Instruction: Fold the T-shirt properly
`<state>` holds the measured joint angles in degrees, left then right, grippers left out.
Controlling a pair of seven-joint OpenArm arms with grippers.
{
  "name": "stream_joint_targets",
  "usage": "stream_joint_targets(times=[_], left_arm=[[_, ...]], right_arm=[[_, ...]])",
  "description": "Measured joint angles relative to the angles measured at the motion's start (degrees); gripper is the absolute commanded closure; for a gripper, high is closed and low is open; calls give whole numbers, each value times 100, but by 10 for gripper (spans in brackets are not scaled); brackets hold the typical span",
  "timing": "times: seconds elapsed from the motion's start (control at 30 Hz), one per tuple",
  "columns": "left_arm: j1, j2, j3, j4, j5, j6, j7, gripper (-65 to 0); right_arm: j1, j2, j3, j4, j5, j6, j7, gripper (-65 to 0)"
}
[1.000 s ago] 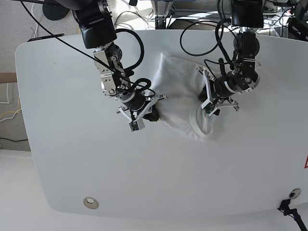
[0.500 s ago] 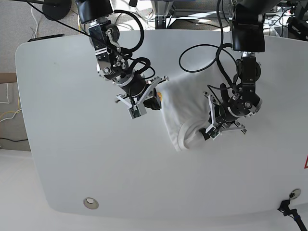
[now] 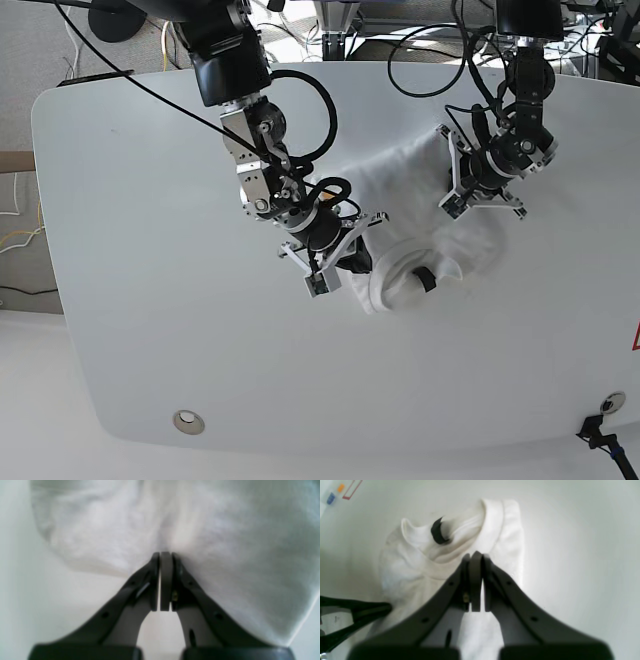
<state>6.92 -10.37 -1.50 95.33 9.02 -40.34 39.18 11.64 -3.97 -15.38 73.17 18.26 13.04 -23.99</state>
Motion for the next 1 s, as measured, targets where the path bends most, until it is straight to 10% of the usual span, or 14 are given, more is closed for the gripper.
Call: stream_joint_targets(times=[0.57,0.73,1.0], left_arm=[[-800,31,7,-960,-28,37,-398,0],[-474,179,-933,-225,63,52,-321,0],[612,286,-1266,46,22,11,-2765,0]], right_arm=[[-837,450,28,282,-9,-33,361,0],[-1001,890,4,1215,-13,-42,380,0],[-2063,2258,52,2492,-9,-798,341,0]])
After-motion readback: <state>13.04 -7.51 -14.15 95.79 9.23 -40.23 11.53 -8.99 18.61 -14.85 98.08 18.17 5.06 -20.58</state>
